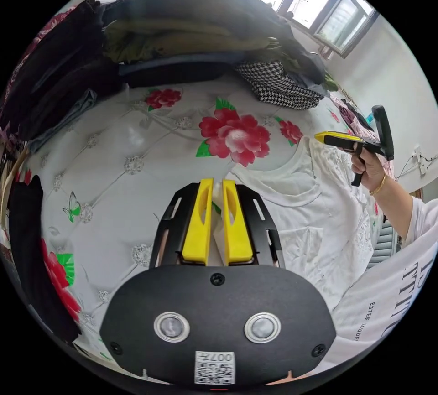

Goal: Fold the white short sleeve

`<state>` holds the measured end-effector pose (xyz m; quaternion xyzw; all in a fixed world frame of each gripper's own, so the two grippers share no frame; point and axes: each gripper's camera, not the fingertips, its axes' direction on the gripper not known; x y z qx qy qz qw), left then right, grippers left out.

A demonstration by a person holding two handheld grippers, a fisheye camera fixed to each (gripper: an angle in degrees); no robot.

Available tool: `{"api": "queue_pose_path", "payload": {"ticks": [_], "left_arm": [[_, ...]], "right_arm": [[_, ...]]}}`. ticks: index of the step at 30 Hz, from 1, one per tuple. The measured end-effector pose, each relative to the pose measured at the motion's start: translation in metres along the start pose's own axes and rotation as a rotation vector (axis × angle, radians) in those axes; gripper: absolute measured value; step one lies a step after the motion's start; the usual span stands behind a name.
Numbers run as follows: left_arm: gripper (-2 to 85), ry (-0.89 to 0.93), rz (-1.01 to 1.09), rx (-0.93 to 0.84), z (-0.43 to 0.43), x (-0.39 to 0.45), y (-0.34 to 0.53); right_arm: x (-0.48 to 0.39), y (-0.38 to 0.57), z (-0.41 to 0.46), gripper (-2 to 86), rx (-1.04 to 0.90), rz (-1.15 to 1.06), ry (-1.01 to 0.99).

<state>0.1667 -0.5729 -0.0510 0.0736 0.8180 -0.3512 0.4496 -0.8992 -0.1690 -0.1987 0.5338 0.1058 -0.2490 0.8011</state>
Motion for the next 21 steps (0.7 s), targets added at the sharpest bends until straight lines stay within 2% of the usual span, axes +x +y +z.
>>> {"api": "queue_pose_path", "payload": {"ticks": [5,9,15,18,21], "left_arm": [[6.3,-0.045,-0.041,0.084,-0.037,0.002,0.007],[6.6,0.005,0.082,0.127,-0.053,0.037,-0.008],[9.1,0.284,0.468,-0.037,0.009,0.171,-0.084],[9.7,0.351,0.654,-0.123,0.048,0.252,-0.117],[10.8,0.390,0.740,-0.216,0.090,0.315,-0.147]], "right_arm": [[0.037,0.070,-0.070,5.4,0.129,0.175,0.053],[0.098,0.158,-0.115,7.1,0.124,0.423,0.165],[0.120,0.210,-0.116,8.1,0.118,0.548,0.162],[0.127,0.217,-0.108,7.1,0.128,0.573,0.162],[0.138,0.223,-0.099,4.1,0.141,0.598,0.132]]}}
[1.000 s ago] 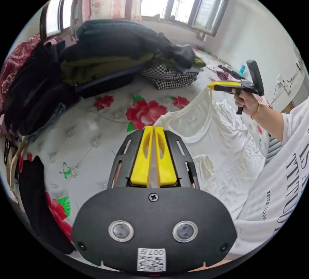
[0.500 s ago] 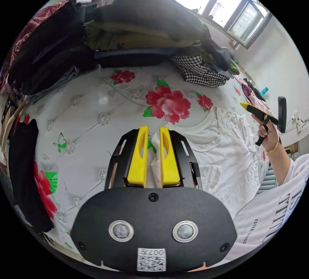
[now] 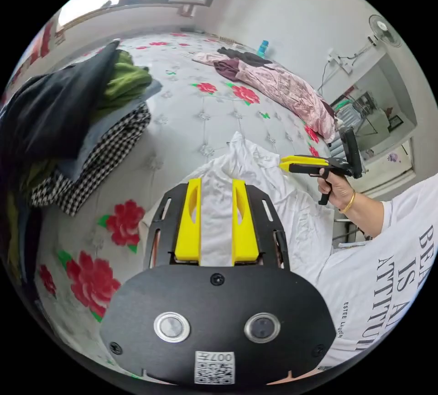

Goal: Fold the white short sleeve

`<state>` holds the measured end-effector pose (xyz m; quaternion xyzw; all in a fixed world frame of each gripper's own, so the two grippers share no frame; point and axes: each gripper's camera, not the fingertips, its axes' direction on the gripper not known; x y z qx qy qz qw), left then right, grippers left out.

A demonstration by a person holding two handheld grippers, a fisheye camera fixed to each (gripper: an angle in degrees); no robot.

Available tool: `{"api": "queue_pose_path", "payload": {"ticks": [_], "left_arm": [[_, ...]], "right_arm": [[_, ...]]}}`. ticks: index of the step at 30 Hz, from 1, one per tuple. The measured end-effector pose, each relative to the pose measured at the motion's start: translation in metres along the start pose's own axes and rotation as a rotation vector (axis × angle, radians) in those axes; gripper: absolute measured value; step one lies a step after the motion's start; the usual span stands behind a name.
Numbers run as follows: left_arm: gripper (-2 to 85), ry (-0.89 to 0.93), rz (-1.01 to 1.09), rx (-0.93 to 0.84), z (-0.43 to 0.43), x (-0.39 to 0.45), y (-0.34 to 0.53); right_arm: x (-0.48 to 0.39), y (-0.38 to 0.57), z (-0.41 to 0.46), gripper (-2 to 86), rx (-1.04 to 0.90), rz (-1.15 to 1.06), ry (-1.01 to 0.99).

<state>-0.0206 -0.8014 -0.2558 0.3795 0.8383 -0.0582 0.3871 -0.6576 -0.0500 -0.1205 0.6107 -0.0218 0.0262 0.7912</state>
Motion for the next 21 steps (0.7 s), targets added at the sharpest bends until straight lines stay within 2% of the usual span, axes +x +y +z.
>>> {"api": "queue_pose_path", "payload": {"ticks": [5,6,7,12,16,21], "left_arm": [[6.7,0.004,0.021,-0.194,0.071,0.005,-0.061],[3.7,-0.068,0.007,-0.198,0.074,0.006,-0.065],[2.6,-0.118,0.018,-0.166,0.074,0.008,-0.066],[-0.6,-0.097,-0.019,-0.177,0.081,0.001,-0.067],[-0.8,-0.046,-0.142,-0.133,0.073,-0.020,-0.064],[0.7,0.088,-0.273,0.021,0.051,-0.048,-0.055]], "right_arm": [[0.019,0.002,-0.004,0.5,0.026,-0.007,0.027],[0.030,0.005,-0.011,0.2,0.056,0.010,-0.012],[0.045,0.007,-0.017,0.1,0.077,0.035,-0.082],[0.106,0.016,-0.028,-0.1,0.118,0.171,-0.319],[0.153,0.026,-0.023,-0.1,0.148,0.356,-0.541],[0.171,0.031,-0.020,-0.1,0.146,0.406,-0.582]]}}
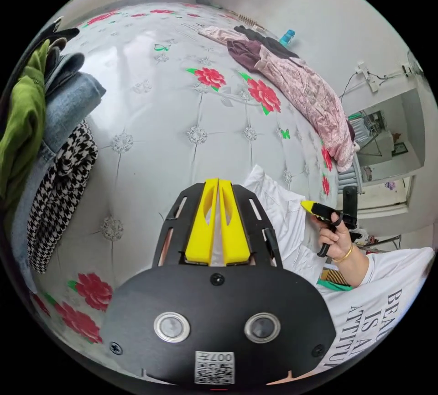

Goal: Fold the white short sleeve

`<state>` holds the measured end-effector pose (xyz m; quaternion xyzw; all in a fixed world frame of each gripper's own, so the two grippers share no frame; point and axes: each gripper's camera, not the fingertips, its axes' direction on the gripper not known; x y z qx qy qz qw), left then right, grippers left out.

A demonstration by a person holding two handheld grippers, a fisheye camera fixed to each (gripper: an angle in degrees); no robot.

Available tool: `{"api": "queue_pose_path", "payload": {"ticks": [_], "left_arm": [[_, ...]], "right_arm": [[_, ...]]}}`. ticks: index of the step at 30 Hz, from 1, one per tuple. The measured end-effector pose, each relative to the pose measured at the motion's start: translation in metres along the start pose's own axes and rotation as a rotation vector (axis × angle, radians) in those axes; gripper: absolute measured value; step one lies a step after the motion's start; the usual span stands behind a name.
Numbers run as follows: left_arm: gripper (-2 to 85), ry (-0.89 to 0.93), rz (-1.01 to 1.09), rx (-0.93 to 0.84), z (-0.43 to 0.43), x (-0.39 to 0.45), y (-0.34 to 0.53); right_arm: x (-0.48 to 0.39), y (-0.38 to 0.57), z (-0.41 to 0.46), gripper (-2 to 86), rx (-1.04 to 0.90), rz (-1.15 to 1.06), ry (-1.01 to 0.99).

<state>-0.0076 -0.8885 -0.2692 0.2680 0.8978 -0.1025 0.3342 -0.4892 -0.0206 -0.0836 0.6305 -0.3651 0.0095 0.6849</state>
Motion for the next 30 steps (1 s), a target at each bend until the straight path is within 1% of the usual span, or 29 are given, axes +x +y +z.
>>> {"api": "queue_pose_path", "payload": {"ticks": [2,3,5,7,8,10,11,12,14,17,20,22,23,24,26,28,30], "left_arm": [[3.8,0.042,0.008,0.013,-0.001,-0.003,0.001],[7.4,0.056,0.033,0.005,0.003,-0.002,0.001],[10.2,0.091,0.102,-0.032,0.014,0.007,0.000],[11.4,0.118,0.175,-0.133,0.039,0.022,-0.004],[11.1,0.122,0.195,-0.160,0.046,0.027,-0.005],[8.5,0.056,0.267,-0.137,0.057,0.046,-0.005],[5.9,0.052,0.270,-0.157,0.062,0.050,-0.006],[0.7,0.034,0.282,-0.144,0.066,0.056,-0.007],[-0.3,0.008,0.297,-0.196,0.077,0.062,-0.007],[-0.7,0.061,0.361,-0.173,0.070,0.067,0.001],[-0.5,0.088,0.332,-0.044,0.029,0.052,0.015],[0.3,0.134,0.290,0.083,-0.019,0.033,0.037],[0.6,0.140,0.292,0.112,-0.031,0.030,0.044],[0.7,0.143,0.297,0.151,-0.052,0.024,0.060],[0.7,0.134,0.299,0.180,-0.078,0.017,0.087],[0.1,0.103,0.287,0.203,-0.101,0.008,0.127],[-0.2,0.058,0.268,0.215,-0.112,0.000,0.159]], "right_arm": [[0.008,0.001,-0.003,-0.1,0.014,0.032,-0.035],[0.012,0.002,-0.005,-0.1,0.021,0.046,-0.040],[0.015,0.003,-0.006,-0.1,0.023,0.043,-0.048],[0.013,0.004,-0.004,-0.1,0.015,0.033,-0.029],[0.012,0.004,-0.004,-0.1,0.012,0.029,-0.025],[0.007,0.005,-0.002,-0.1,0.013,0.001,-0.029],[0.005,0.006,-0.001,-0.1,0.009,-0.005,-0.027],[0.001,0.007,0.000,-0.1,0.002,-0.026,-0.018],[-0.009,0.008,0.002,-0.1,-0.008,-0.072,-0.003],[-0.032,0.010,0.006,-0.1,-0.043,-0.180,0.033],[-0.068,0.015,0.016,-0.1,-0.104,-0.349,0.072],[-0.104,0.025,0.030,-0.1,-0.172,-0.515,0.090],[-0.114,0.029,0.034,-0.1,-0.193,-0.561,0.093],[-0.134,0.038,0.044,-0.1,-0.237,-0.656,0.100],[-0.163,0.055,0.063,0.0,-0.312,-0.795,0.120],[-0.193,0.083,0.093,0.0,-0.432,-0.952,0.150],[-0.205,0.104,0.120,0.2,-0.526,-1.024,0.172]]}}
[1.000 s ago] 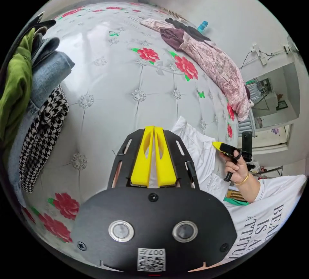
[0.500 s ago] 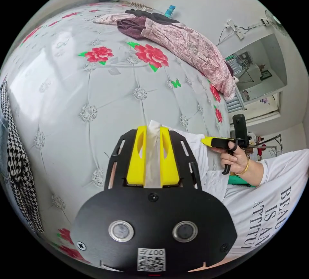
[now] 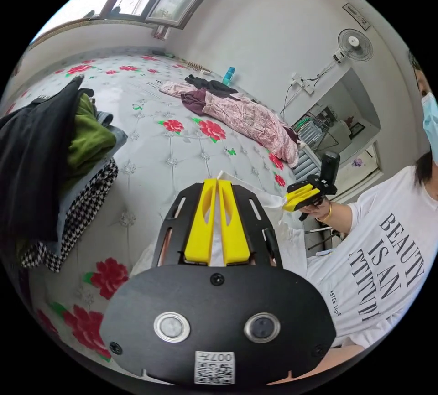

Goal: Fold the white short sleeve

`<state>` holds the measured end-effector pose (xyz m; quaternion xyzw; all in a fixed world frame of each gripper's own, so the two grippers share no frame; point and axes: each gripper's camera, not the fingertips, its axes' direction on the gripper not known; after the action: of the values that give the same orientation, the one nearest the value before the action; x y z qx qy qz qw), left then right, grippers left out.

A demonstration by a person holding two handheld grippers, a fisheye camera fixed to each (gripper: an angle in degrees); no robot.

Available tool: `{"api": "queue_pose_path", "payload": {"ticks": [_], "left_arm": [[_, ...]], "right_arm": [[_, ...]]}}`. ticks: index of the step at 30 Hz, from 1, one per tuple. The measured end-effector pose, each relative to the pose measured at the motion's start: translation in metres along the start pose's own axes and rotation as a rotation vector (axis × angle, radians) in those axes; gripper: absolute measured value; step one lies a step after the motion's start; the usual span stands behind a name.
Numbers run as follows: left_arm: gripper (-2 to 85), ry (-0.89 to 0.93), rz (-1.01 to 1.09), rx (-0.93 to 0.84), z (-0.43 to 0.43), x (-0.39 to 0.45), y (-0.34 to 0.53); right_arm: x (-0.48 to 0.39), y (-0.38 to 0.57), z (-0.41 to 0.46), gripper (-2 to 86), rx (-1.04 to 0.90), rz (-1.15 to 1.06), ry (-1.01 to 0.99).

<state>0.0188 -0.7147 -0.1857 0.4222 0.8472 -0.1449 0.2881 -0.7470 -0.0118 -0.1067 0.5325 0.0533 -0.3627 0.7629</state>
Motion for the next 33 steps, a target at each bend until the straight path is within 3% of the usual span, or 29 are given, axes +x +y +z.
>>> {"api": "queue_pose_path", "payload": {"ticks": [6,10,14,22,28,33], "left_arm": [[3.4,-0.167,-0.234,-0.042,-0.019,-0.010,0.111],[4.0,-0.308,-0.472,0.074,-0.054,0.001,0.179],[3.9,-0.370,-0.578,0.142,-0.090,0.036,0.235],[8.9,-0.436,-0.887,0.105,-0.140,0.154,0.393],[12.1,-0.433,-1.012,0.003,-0.119,0.228,0.456],[12.8,-0.356,-1.061,-0.020,-0.086,0.241,0.469]], "right_arm": [[-0.043,-0.017,0.111,2.0,-0.266,-0.095,-0.042],[-0.065,-0.025,0.159,3.8,-0.404,-0.114,-0.053],[-0.077,-0.037,0.146,5.1,-0.374,-0.092,-0.077],[-0.042,0.018,0.039,7.3,-0.288,0.259,0.076],[-0.042,0.077,0.026,8.4,-0.464,0.351,0.177],[-0.045,0.087,0.047,6.8,-0.589,0.304,0.260]]}}
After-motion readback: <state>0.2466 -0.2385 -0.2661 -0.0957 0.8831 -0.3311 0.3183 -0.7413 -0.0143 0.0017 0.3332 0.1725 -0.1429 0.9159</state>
